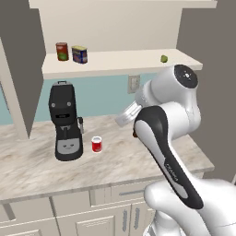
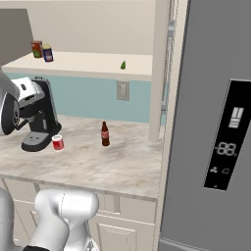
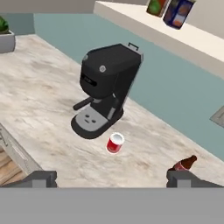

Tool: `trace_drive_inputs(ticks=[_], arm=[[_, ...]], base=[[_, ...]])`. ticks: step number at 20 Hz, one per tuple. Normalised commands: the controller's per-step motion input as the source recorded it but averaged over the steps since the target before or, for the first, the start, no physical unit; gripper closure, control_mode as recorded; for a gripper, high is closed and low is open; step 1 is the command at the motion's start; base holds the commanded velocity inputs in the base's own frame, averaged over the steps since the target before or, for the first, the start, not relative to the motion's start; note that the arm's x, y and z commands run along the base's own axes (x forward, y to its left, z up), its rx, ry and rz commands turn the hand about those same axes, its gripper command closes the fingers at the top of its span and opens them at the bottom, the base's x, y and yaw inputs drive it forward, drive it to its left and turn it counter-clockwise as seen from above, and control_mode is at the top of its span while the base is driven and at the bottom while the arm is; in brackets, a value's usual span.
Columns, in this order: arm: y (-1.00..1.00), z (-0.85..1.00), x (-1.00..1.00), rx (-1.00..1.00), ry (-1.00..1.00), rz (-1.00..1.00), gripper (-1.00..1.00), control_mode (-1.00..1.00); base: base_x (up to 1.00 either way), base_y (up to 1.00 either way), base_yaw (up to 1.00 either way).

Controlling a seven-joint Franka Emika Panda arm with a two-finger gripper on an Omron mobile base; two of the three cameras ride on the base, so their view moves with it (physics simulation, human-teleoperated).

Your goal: Pick the cans from the counter and place them in their designated side in the cabinet.

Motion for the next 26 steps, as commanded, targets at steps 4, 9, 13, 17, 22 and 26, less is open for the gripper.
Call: trace_drive_inputs(ticks=[4,9,13,17,22,26], arm=[[-0.12,-0.21,0.00,0.01,0.05,-0.12,-1.00,-1.00],[-0.10,-0.18,0.00,0.03,0.03,-0.12,-1.00,-1.00],[-0.04,-0.21,0.00,0.05,0.05,-0.10,-1.00,-1.00],[0.00,-0.23,0.00,0.07,0.06,-0.08,-1.00,-1.00],[0.00,-0.20,0.00,0.09,0.08,-0.08,-1.00,-1.00],[0.00,-0.11,0.03,0.05,0.04,-0.03,-1.00,-1.00]], base=[[0.00,0.00,0.00],[0.00,0.00,0.00],[0.00,0.00,0.00],[0.00,0.00,0.00],[0.00,0.00,0.00],[0.00,0.00,0.00]])
